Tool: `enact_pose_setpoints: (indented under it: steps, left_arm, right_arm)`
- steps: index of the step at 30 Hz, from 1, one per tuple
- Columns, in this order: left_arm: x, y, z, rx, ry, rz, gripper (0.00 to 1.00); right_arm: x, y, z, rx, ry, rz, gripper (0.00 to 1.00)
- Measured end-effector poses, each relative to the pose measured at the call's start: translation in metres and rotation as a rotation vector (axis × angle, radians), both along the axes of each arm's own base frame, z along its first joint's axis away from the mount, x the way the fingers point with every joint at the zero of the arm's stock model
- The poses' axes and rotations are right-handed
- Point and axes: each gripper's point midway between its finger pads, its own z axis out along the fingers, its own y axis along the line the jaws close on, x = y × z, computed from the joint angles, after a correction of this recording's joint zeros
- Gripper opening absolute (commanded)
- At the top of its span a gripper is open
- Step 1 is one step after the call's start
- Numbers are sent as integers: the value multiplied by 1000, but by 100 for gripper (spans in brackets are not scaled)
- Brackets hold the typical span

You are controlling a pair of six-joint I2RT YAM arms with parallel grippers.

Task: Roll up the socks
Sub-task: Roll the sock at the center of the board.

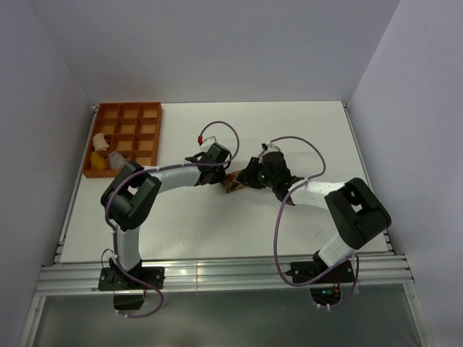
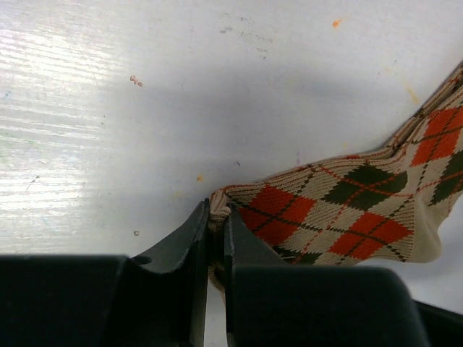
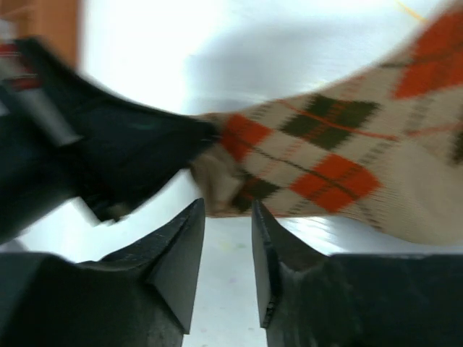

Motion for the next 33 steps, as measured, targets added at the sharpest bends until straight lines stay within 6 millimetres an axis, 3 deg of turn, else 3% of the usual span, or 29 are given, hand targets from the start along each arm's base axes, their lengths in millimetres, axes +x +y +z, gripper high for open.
enact_pose_setpoints:
  steps: [8, 17, 22, 27, 33]
  left_arm:
    - [-3, 3, -1, 46, -2, -17, 1]
    - [-6, 7, 0, 70, -10, -48, 1]
    - [-11, 15, 2, 103, -9, -66, 0]
    - [-12, 21, 3, 143, 5, -60, 0]
    - [-6, 20, -1, 181, 30, -51, 0]
  right_arm:
    - [4, -21, -50, -128, 135, -109, 38]
    - [43, -15, -50, -143, 140, -141, 38]
    - [51, -8, -50, -136, 139, -105, 37]
    - [45, -4, -49, -132, 125, -41, 37]
    - [4, -13, -48, -116, 79, 53, 40]
